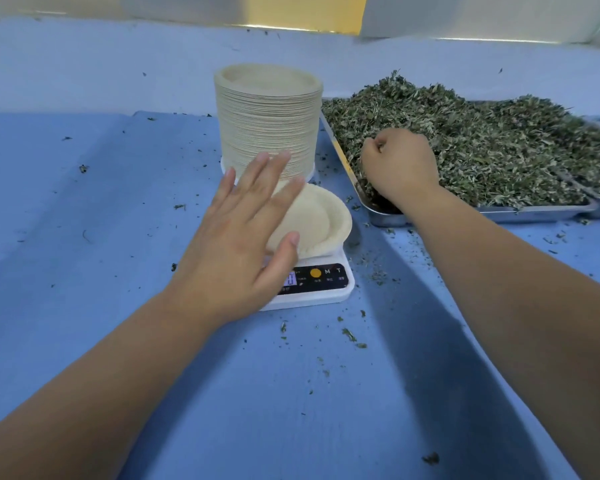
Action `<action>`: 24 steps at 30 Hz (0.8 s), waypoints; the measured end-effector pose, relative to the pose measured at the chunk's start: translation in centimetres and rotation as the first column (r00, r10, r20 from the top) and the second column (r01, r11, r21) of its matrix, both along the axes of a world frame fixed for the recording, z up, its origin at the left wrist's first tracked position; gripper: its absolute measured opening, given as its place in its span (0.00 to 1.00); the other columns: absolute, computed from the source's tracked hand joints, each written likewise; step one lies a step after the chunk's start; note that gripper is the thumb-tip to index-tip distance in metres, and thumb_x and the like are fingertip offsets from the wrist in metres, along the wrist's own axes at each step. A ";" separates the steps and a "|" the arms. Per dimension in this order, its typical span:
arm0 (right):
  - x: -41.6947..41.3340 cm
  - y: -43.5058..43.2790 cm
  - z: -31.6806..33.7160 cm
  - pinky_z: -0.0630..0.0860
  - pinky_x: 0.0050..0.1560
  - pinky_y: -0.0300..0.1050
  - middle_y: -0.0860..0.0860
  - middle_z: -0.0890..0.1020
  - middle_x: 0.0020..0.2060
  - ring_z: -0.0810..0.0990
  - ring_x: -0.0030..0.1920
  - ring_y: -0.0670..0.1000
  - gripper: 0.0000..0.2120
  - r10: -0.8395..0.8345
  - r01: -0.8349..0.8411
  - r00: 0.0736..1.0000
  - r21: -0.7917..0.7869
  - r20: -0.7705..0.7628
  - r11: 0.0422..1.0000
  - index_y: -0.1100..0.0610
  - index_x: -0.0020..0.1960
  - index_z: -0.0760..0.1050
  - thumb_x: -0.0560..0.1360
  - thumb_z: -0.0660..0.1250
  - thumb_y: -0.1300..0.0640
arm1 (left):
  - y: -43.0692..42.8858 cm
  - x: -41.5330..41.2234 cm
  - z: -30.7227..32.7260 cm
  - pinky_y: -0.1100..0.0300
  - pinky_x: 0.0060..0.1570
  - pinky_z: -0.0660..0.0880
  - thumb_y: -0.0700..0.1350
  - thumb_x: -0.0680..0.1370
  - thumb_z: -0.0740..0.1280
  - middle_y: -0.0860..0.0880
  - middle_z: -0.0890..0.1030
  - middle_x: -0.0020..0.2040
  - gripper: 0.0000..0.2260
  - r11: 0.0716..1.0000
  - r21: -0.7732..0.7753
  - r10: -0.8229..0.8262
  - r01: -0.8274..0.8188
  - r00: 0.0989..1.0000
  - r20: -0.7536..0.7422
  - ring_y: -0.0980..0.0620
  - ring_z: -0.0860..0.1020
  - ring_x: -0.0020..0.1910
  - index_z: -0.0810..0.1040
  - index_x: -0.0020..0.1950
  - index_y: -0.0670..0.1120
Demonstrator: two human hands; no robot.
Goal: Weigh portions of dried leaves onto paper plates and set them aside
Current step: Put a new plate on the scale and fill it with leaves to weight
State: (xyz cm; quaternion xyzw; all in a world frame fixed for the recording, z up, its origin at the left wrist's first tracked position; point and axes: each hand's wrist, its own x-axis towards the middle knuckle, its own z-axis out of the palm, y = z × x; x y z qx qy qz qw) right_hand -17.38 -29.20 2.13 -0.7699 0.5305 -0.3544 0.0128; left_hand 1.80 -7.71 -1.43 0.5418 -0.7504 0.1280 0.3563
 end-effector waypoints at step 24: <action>9.7 9.4 0.9 0.74 0.39 0.47 0.48 0.79 0.36 0.77 0.41 0.52 0.14 0.420 -0.408 0.880 0.098 -0.222 0.908 0.55 0.43 0.76 0.80 0.61 0.46 | -2.3 4.9 -2.7 0.58 0.78 0.54 0.59 0.84 0.54 0.62 0.60 0.81 0.27 0.944 0.329 0.257 0.036 0.547 -0.797 0.64 0.60 0.77 0.54 0.83 0.60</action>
